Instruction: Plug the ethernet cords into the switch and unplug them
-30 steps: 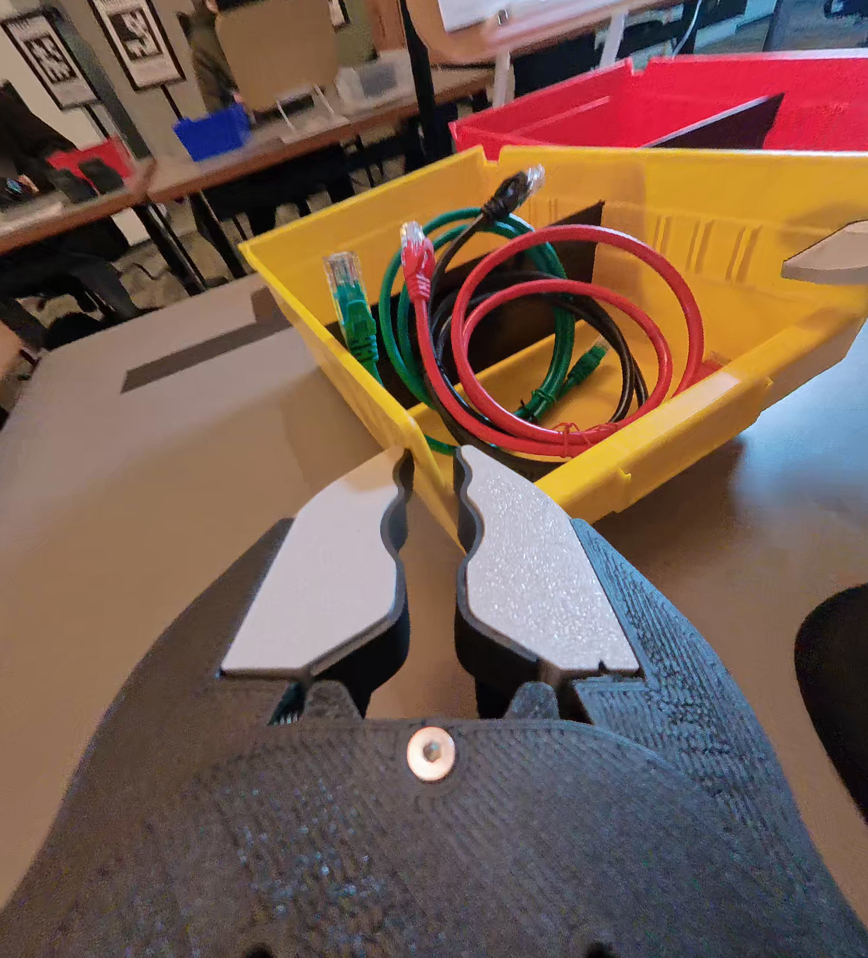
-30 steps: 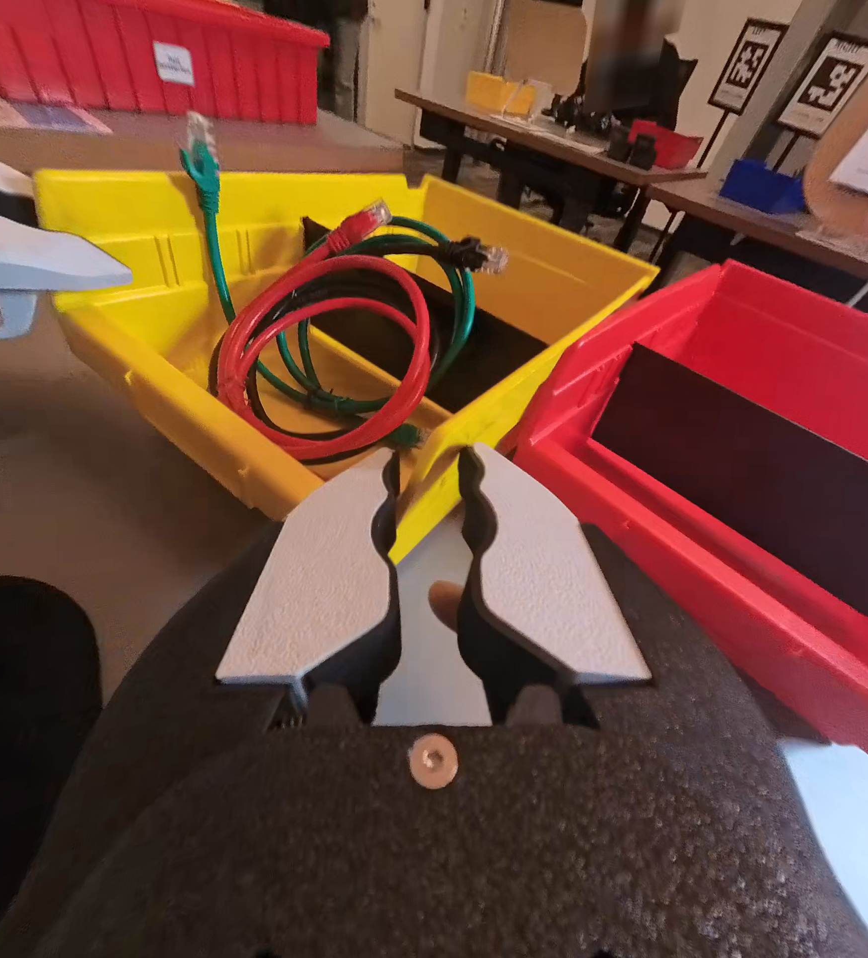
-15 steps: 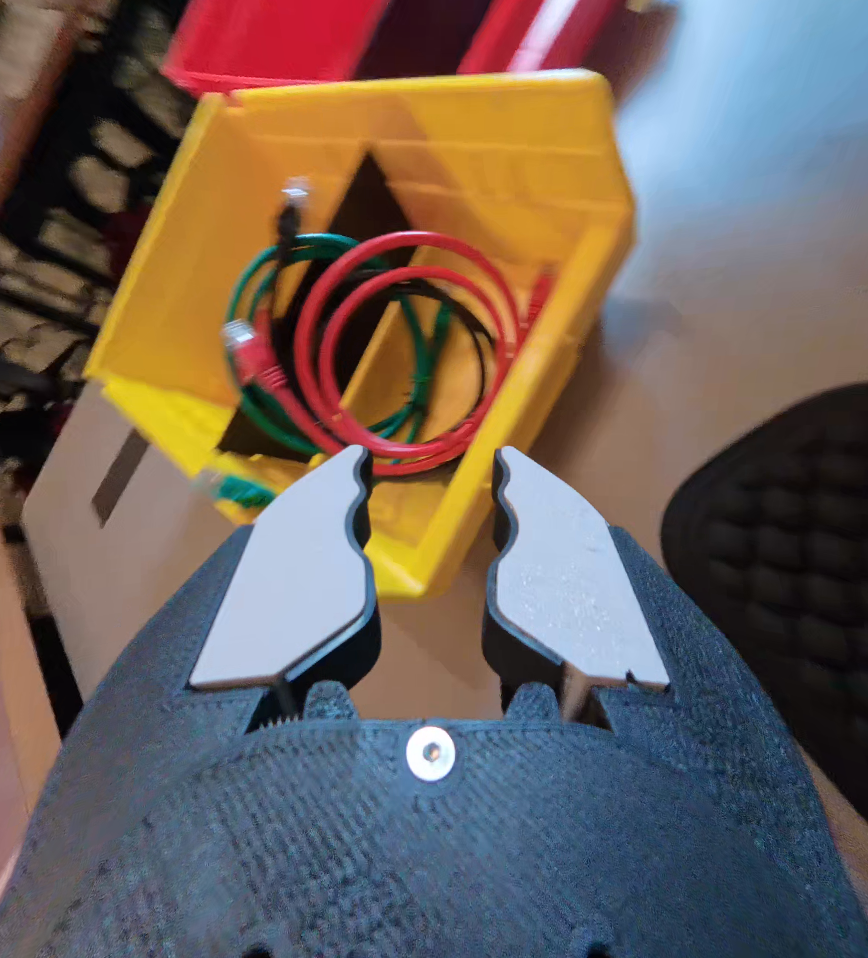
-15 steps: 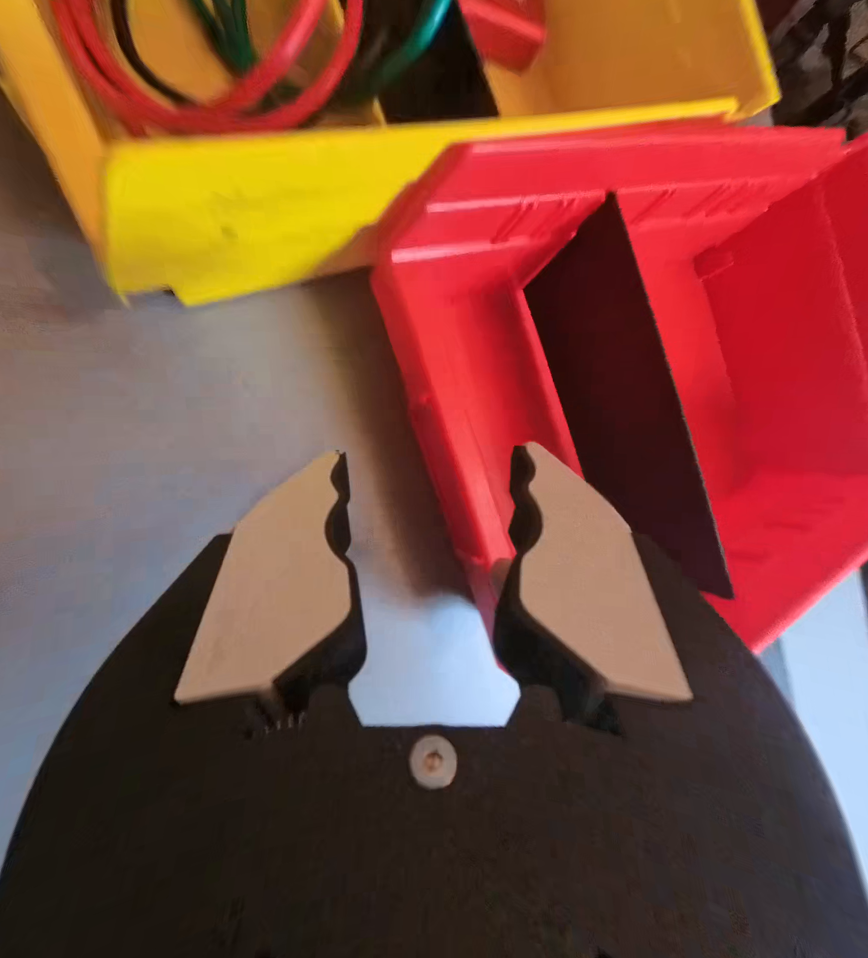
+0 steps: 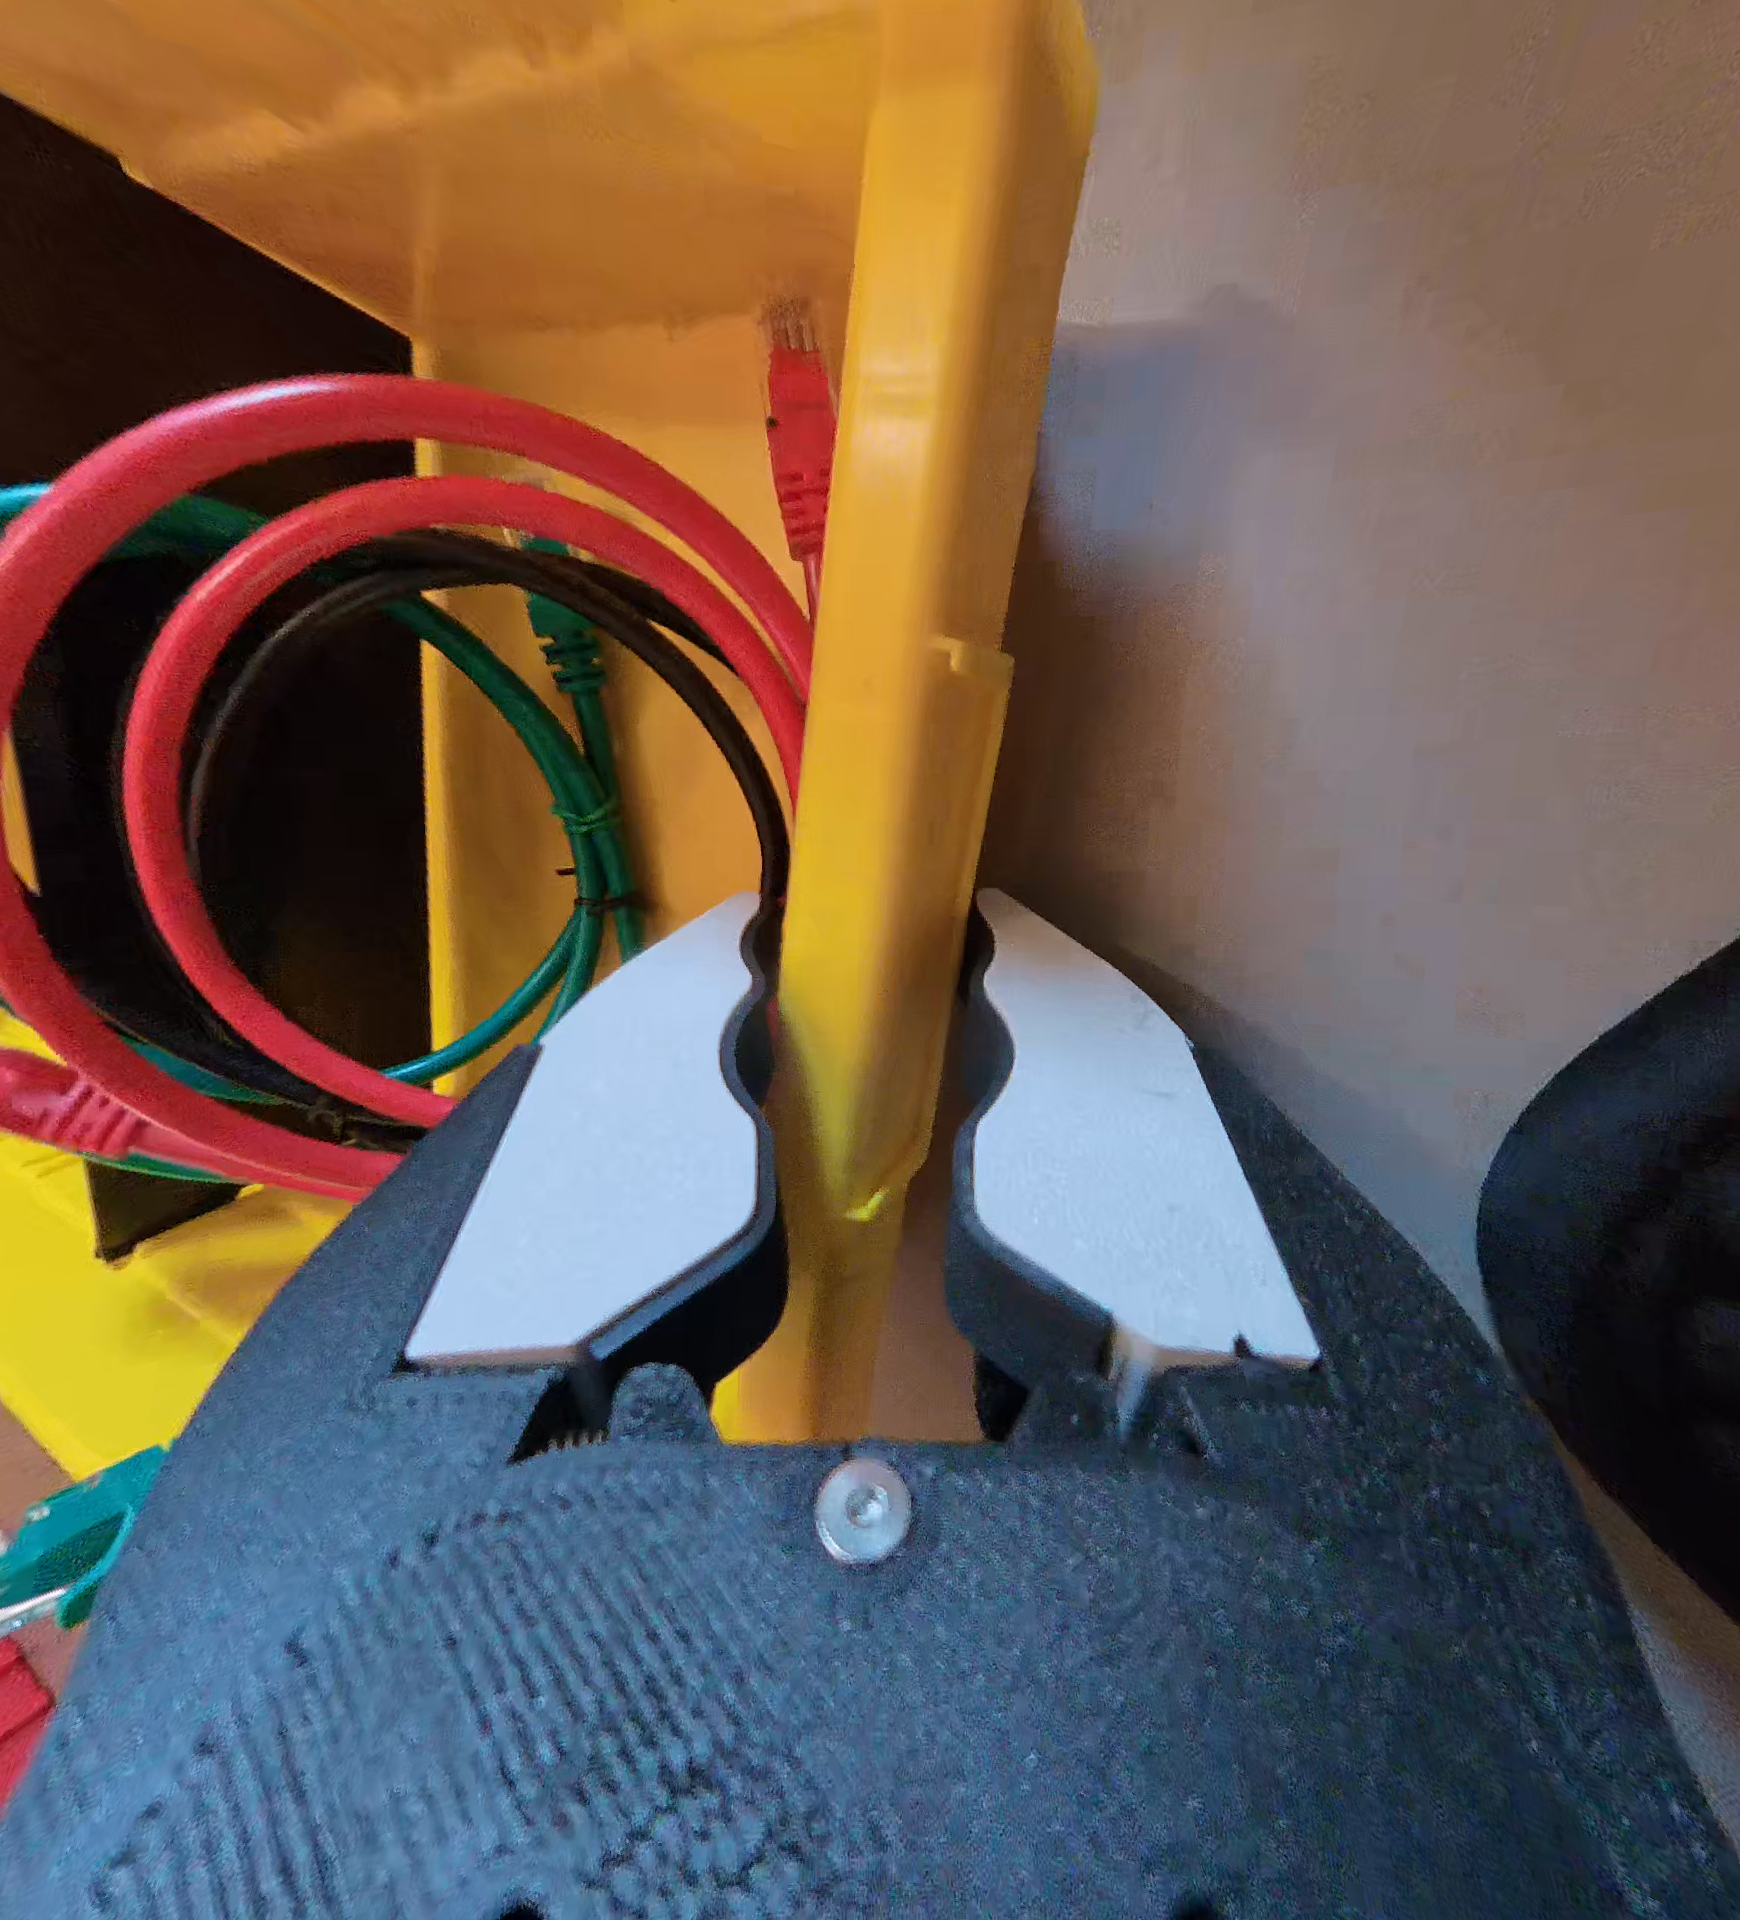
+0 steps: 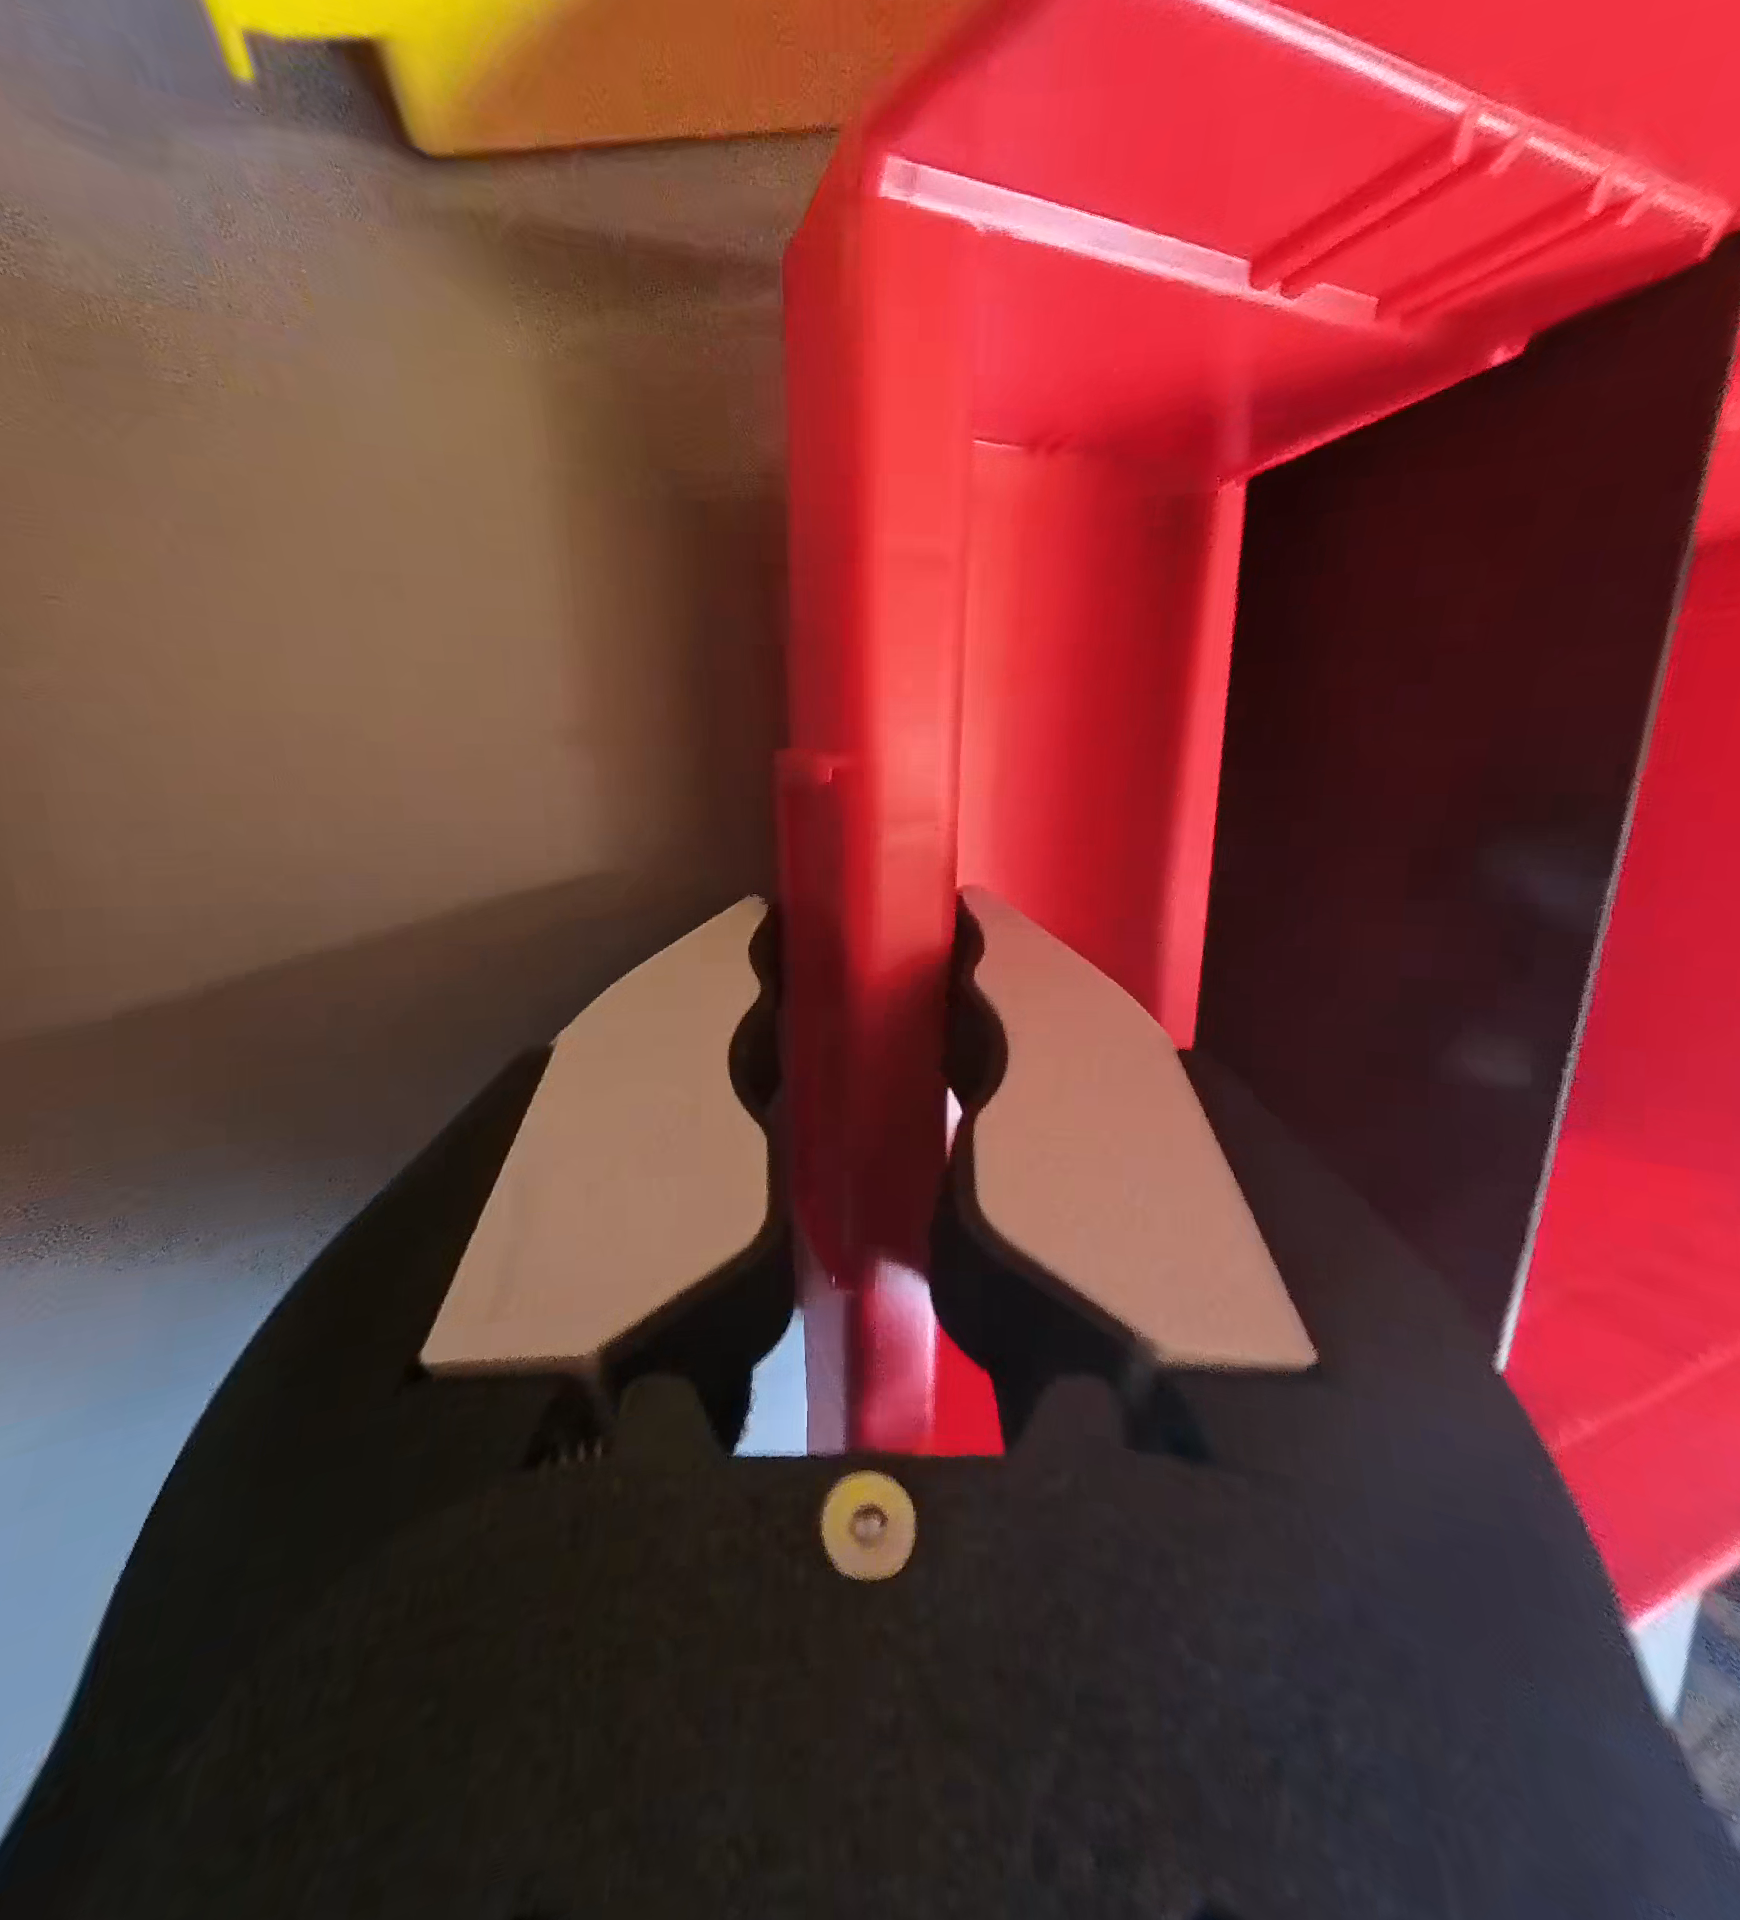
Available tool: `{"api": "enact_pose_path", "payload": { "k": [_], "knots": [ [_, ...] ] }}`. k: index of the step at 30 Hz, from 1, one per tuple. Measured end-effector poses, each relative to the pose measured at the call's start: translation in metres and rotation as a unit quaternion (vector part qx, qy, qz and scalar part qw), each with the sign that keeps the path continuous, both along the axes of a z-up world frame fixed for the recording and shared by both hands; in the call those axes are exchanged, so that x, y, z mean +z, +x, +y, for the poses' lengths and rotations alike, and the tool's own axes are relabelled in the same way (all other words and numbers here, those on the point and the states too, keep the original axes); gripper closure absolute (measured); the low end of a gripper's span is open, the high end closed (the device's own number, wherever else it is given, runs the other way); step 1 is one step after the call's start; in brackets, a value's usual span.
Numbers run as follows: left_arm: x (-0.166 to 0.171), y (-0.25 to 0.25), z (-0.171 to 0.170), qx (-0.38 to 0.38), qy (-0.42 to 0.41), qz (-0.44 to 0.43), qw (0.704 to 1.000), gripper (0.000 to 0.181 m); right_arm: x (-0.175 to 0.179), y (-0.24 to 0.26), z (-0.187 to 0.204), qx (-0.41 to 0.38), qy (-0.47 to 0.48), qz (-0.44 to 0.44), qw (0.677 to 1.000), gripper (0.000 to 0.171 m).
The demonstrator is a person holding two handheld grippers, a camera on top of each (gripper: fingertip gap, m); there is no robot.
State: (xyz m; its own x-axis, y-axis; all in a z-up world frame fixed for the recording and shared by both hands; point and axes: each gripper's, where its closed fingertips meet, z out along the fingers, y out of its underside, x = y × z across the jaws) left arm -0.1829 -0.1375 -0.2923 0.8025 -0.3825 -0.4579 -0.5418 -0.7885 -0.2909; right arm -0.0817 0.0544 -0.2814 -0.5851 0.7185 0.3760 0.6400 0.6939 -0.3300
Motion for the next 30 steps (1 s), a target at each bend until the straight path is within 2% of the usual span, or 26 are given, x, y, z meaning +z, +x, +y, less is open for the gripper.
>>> {"api": "enact_pose_path", "payload": {
  "k": [5,11,21,23,26,30],
  "knots": [
    [0.001,-0.001,-0.002,0.045,0.032,0.003,0.998,0.148,0.003,0.066,0.018,-0.062,0.023,0.037,0.997,0.143],
    [0.002,-0.027,0.005,0.065,0.050,0.004,0.997,0.147,0.000,0.128,0.071,-0.100,0.063,0.044,0.992,0.142],
    [0.003,-0.092,0.036,0.096,0.072,0.015,0.993,0.146,0.000,0.138,0.151,-0.111,0.083,0.042,0.990,0.141],
    [0.005,-0.097,0.036,0.113,0.081,-0.001,0.990,0.138,0.003,0.136,0.163,-0.130,0.108,0.048,0.984,0.135],
    [0.028,-0.087,0.036,0.125,0.137,-0.052,0.981,0.136,0.016,0.132,0.145,-0.150,0.057,0.090,0.983,0.124],
    [0.102,-0.072,0.030,0.123,0.259,-0.131,0.949,0.140,0.050,0.121,0.085,-0.132,-0.082,0.192,0.969,0.122]
  ]
}}
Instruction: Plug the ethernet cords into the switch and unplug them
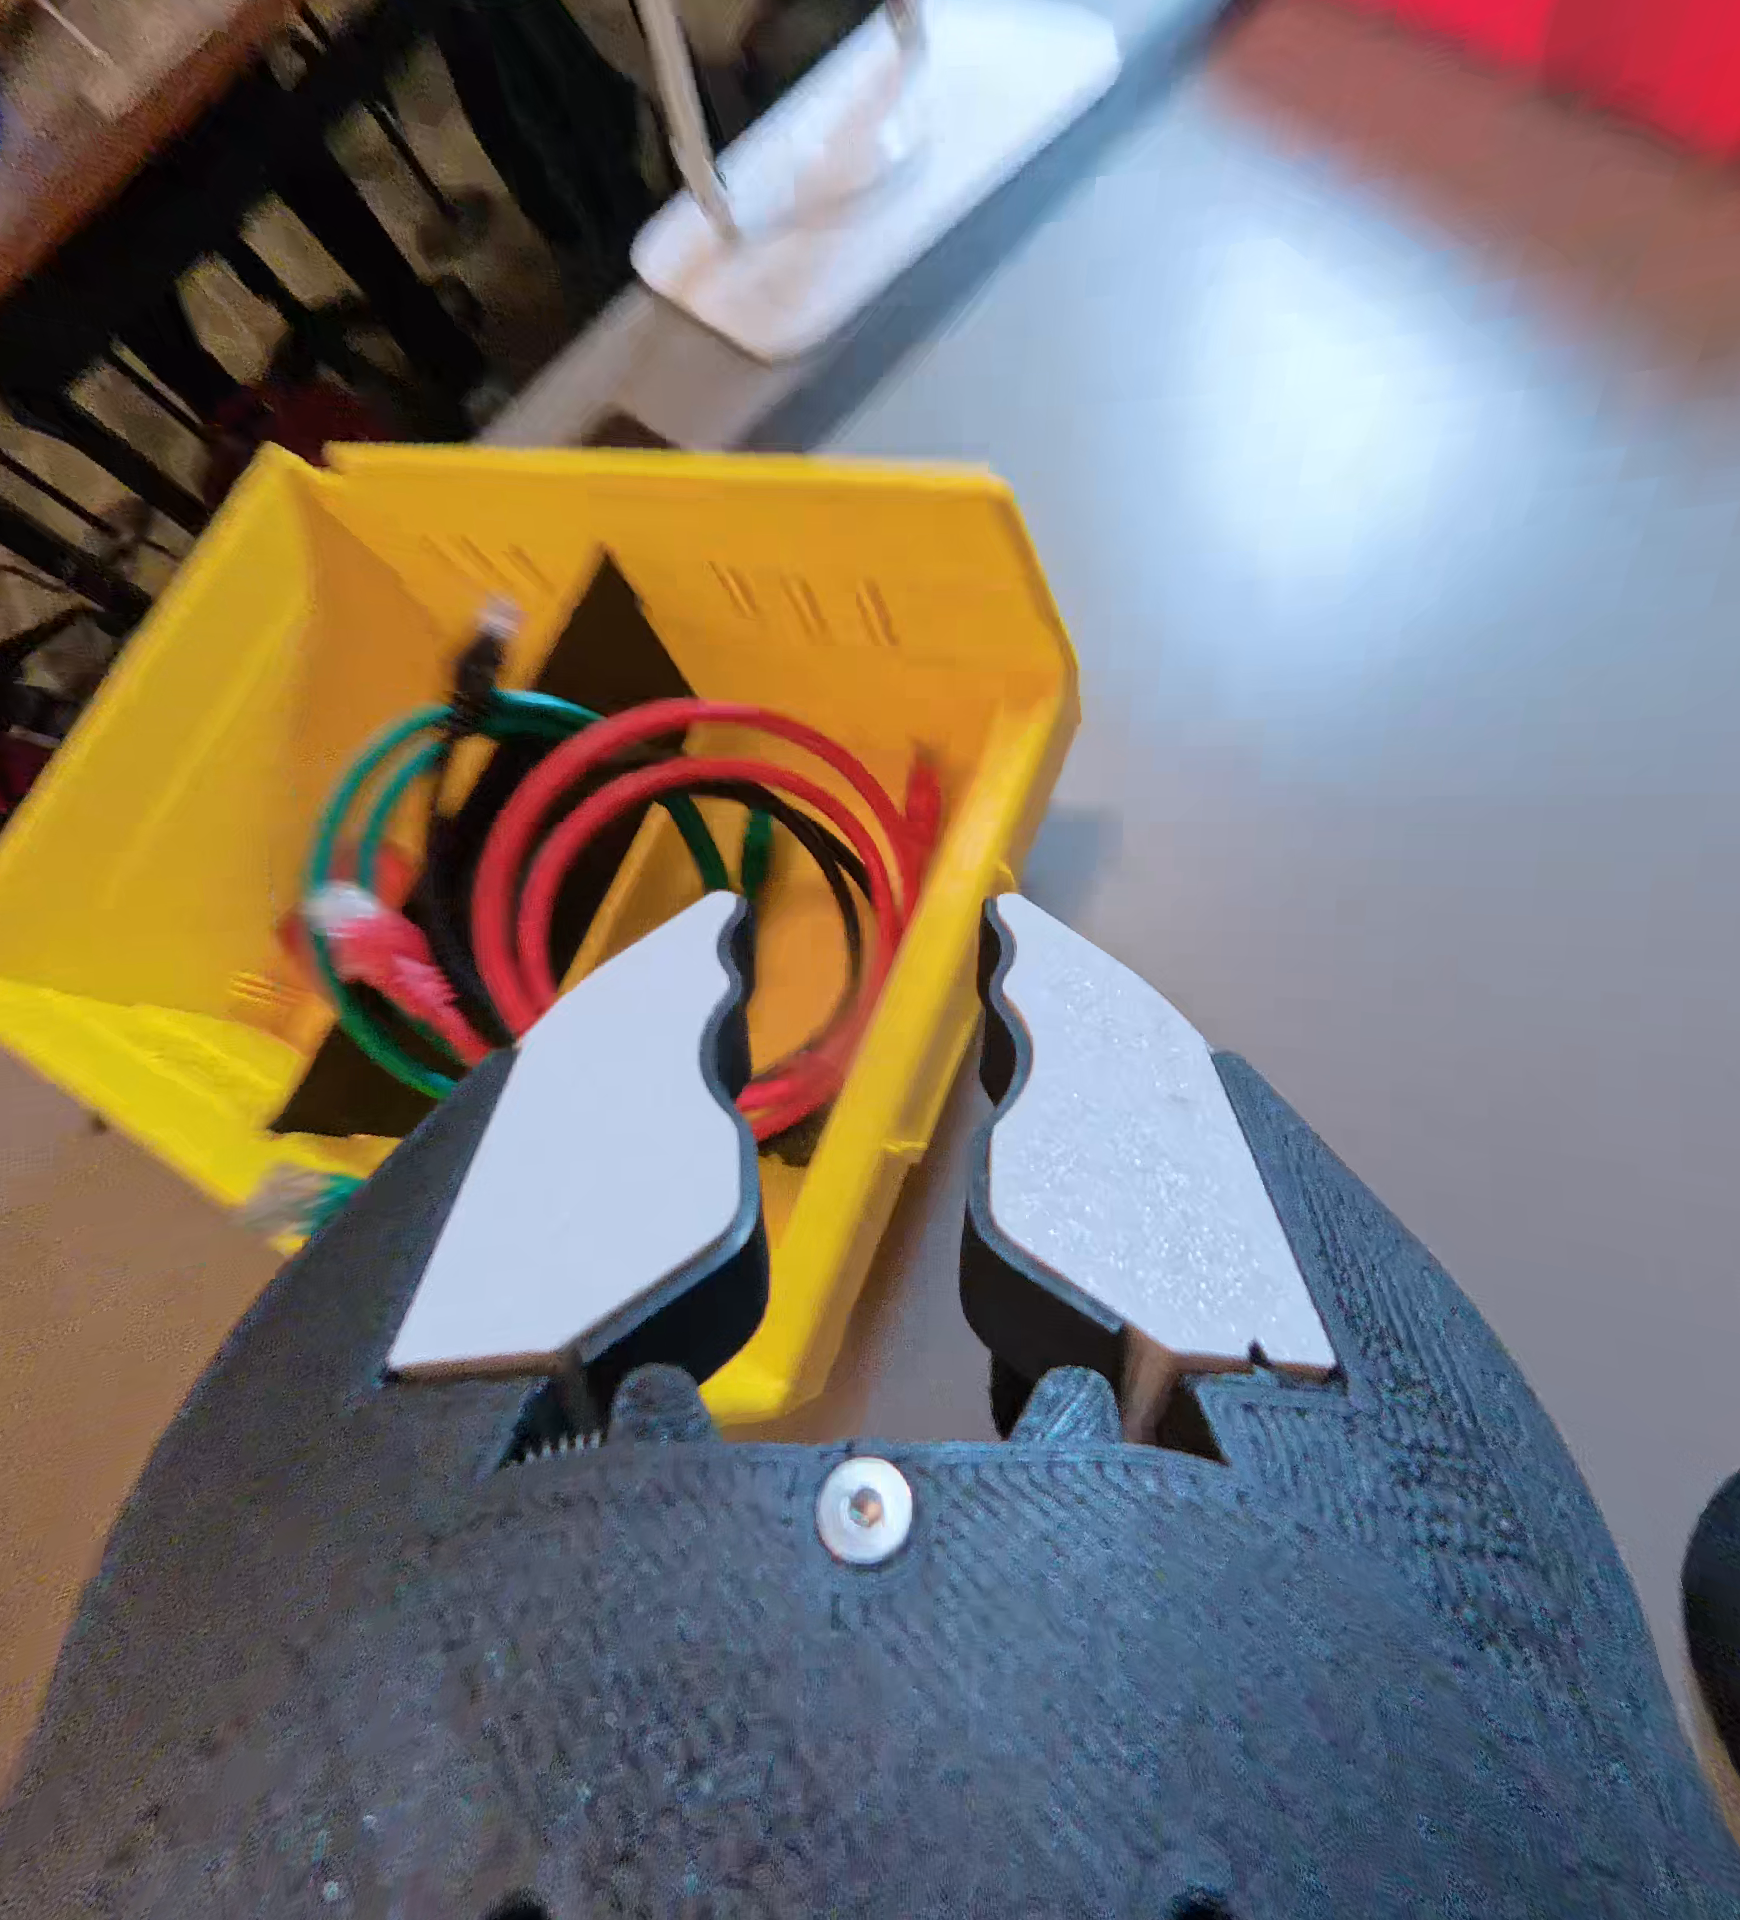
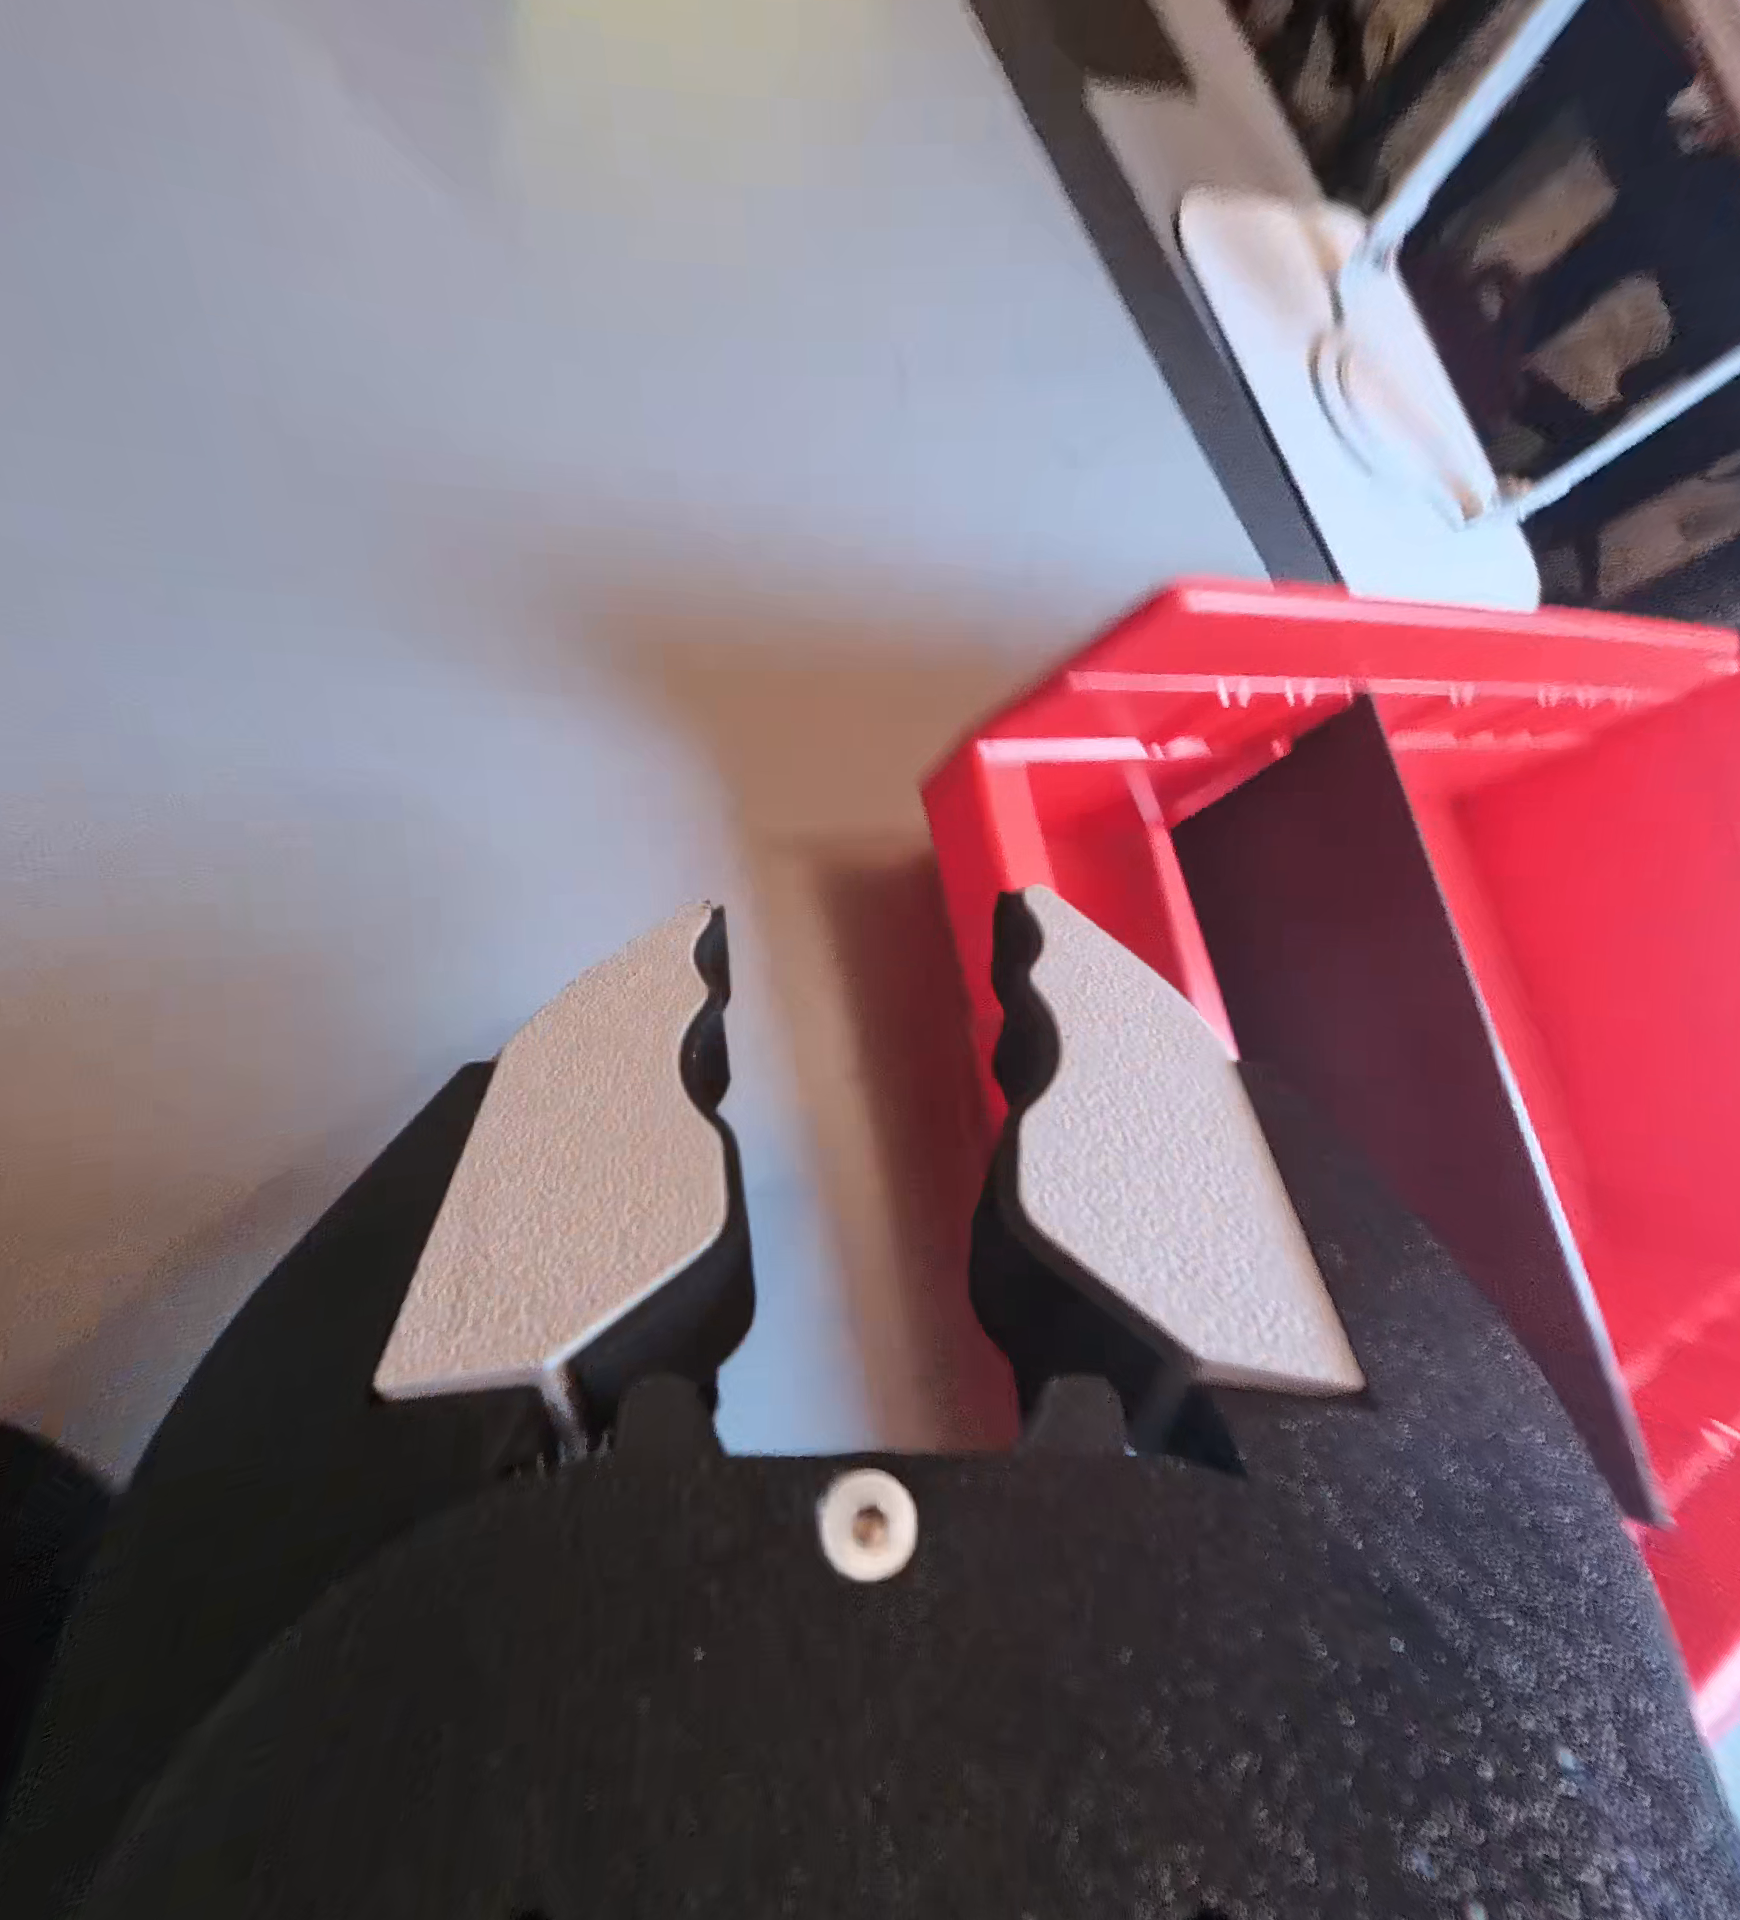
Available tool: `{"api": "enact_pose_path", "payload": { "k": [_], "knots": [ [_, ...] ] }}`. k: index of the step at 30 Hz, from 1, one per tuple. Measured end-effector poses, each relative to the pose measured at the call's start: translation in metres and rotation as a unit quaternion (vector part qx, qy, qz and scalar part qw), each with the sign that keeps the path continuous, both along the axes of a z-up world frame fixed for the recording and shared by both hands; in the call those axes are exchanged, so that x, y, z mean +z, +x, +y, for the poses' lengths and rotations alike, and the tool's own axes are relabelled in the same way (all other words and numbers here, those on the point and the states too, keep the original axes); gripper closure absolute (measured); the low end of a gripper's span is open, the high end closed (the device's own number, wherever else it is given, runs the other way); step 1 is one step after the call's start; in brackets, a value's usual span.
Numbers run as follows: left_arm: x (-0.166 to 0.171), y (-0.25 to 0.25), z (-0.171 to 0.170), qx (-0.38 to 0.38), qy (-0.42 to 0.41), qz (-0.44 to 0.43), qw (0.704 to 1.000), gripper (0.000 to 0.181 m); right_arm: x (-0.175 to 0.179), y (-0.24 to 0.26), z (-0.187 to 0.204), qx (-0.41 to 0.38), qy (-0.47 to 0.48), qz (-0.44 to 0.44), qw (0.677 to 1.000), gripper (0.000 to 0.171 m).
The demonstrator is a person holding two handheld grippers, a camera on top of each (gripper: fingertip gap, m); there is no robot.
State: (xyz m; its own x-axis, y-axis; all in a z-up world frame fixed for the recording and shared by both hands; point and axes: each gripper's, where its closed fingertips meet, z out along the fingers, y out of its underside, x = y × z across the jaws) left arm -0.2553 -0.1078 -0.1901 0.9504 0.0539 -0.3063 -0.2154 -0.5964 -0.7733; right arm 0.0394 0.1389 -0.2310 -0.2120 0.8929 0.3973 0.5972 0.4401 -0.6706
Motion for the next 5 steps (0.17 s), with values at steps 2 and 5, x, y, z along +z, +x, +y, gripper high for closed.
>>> {"api": "enact_pose_path", "payload": {
  "k": [2,5],
  "knots": [
    [0.038,-0.019,-0.006,0.032,0.039,-0.005,0.999,0.142,0.015,-0.005,-0.025,0.003,-0.044,0.053,0.998,0.122],
    [0.073,-0.061,-0.004,0.077,0.047,-0.040,0.995,0.142,0.042,-0.010,-0.052,-0.012,-0.118,0.150,0.982,0.123]
  ]
}}
